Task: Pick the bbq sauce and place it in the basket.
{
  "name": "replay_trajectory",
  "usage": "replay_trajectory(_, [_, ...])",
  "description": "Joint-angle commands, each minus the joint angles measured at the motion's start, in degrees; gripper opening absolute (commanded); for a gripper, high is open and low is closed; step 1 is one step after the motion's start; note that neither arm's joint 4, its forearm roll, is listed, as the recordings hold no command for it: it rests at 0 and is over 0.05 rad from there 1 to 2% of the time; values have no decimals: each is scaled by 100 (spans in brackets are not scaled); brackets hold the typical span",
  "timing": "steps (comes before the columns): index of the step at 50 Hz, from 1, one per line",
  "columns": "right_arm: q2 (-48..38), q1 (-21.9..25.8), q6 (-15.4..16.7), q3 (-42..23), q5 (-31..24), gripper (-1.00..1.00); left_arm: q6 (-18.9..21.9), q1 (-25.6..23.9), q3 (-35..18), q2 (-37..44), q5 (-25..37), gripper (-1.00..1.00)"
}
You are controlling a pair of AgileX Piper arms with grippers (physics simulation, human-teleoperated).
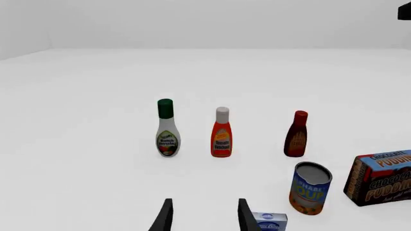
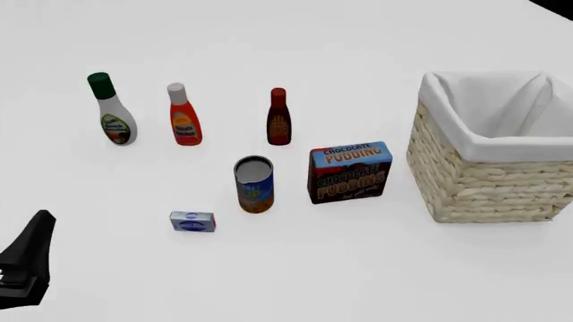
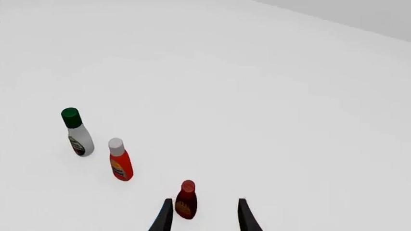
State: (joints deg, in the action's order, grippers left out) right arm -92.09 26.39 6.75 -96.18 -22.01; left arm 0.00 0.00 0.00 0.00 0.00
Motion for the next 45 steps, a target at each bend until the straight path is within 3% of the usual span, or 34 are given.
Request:
replay_trajectory(1, [-936,127,60,-992,-253,100,0,0,0,0,0,100])
replay_trajectory(25, [-2465,282,146,-2652,-794,100,0,0,0,0,0,100])
replay_trajectory(45, [-3315,241,40,-3300,-908,100,0,0,0,0,0,100])
